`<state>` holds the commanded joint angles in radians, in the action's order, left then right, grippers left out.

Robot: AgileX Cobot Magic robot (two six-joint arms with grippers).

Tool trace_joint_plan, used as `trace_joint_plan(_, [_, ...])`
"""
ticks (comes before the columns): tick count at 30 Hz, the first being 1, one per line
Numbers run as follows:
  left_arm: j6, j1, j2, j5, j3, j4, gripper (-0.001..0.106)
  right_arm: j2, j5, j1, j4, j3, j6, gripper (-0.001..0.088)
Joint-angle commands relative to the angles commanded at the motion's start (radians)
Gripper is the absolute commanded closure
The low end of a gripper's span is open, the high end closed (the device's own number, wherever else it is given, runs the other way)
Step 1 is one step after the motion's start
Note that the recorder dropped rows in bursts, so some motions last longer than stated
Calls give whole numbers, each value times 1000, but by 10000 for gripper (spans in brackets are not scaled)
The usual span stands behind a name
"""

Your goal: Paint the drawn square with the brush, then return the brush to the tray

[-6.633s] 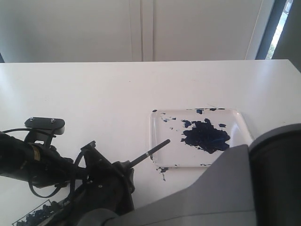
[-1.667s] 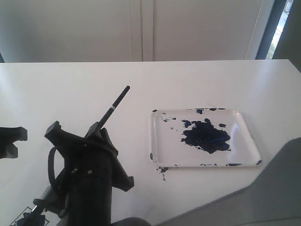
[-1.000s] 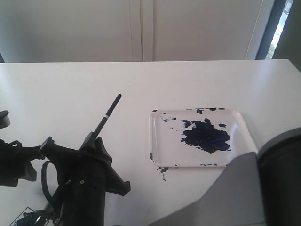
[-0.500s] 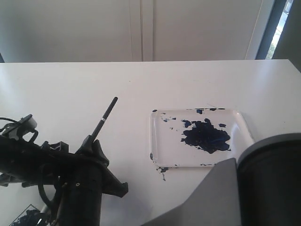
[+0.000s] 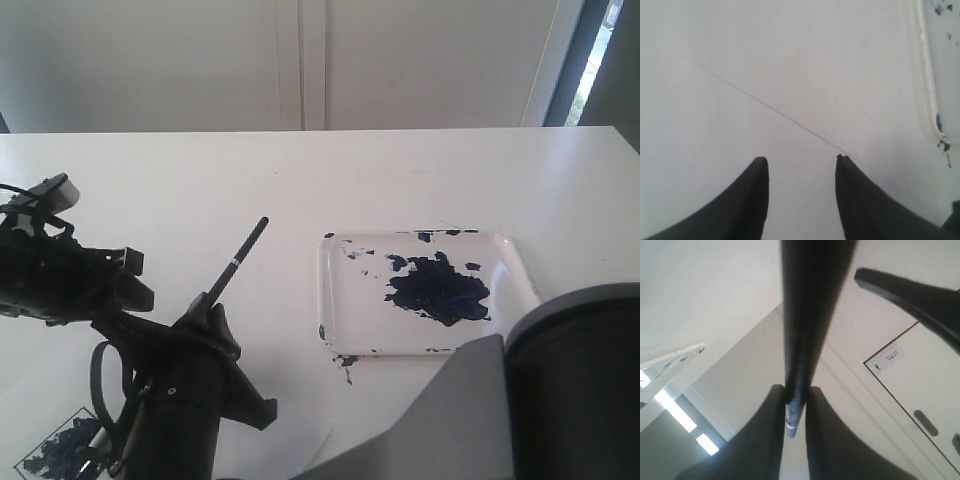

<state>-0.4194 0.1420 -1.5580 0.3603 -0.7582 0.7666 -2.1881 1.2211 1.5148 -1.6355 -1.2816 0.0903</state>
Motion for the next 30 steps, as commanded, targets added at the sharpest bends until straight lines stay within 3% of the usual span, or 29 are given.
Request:
trace_joint_plan(1, [84,0,-9,5,0,-87,574,-2,0,0,-2,-23,-2,868])
trace_joint_plan(5, [171,0,-26,17,0,-148,574,-27,0,-2,-2,-71,-38,868])
trace_joint_plan(17, [176,0,-167,28,-7,-148,574,-108,0,-25,15,-155,-56,868])
trace_joint_plan(30, [176,0,-177,107,-63,-120,574,-121,0,-61,54,-163,-90,868])
